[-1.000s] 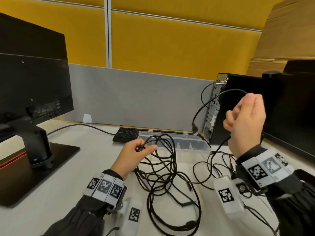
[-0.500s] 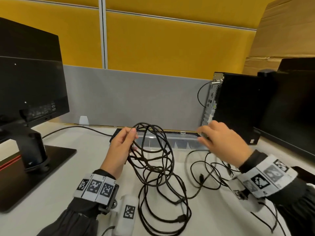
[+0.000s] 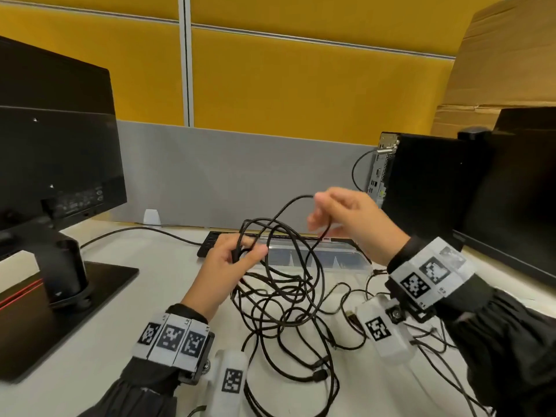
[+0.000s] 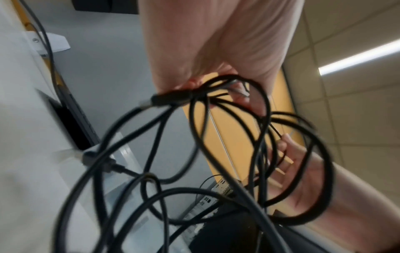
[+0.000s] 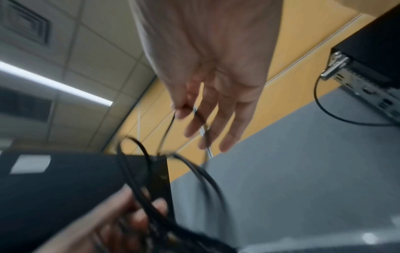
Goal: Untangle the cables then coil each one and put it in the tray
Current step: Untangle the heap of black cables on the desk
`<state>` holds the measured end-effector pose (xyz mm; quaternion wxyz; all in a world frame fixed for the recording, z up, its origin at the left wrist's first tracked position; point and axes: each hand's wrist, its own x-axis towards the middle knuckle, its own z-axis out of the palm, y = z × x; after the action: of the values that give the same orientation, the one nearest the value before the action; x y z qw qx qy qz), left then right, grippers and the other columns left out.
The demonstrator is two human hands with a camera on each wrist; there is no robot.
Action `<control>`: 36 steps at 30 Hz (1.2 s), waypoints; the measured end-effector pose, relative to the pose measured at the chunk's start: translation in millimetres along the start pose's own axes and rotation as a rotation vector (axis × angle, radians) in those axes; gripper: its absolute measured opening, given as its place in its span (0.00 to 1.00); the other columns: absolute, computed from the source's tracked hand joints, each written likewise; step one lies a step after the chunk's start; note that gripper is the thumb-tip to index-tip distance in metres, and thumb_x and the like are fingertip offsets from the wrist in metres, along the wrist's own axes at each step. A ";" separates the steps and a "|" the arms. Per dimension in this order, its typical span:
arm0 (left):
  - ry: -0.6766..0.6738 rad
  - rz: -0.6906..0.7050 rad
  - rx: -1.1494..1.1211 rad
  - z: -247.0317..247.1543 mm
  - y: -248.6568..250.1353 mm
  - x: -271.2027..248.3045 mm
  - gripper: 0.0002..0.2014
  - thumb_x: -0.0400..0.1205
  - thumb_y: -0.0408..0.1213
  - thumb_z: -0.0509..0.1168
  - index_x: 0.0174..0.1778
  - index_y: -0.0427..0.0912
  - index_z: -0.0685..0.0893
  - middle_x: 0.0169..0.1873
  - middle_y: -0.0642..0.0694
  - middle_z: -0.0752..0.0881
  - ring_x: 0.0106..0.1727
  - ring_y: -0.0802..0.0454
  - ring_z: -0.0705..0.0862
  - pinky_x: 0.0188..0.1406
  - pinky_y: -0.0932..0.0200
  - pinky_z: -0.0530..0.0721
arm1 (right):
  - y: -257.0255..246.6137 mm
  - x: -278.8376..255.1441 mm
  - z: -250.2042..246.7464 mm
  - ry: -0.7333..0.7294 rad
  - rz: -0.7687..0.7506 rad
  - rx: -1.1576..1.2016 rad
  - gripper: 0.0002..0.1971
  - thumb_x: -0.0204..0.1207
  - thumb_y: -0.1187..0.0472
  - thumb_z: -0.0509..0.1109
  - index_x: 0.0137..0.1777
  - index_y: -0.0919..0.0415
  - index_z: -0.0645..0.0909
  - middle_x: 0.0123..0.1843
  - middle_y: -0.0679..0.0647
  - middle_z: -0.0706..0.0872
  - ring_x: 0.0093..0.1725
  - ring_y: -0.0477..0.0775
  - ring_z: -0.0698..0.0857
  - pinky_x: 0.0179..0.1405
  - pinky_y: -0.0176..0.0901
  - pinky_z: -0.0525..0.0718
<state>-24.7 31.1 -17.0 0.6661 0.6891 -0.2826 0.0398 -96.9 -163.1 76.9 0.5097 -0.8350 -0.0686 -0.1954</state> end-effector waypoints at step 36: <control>0.326 -0.082 0.079 -30.0 -14.5 12.5 0.20 0.82 0.46 0.62 0.41 0.28 0.80 0.37 0.39 0.82 0.40 0.52 0.77 0.42 0.59 0.74 | 45.6 -14.8 -57.2 0.077 0.032 -1.501 0.34 0.73 0.34 0.62 0.75 0.46 0.59 0.64 0.52 0.73 0.61 0.55 0.76 0.56 0.52 0.73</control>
<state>1.8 54.4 -21.3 0.6765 0.7102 -0.1405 0.1347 -110.8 -233.5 56.6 -0.1919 -0.9517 0.1132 -0.2113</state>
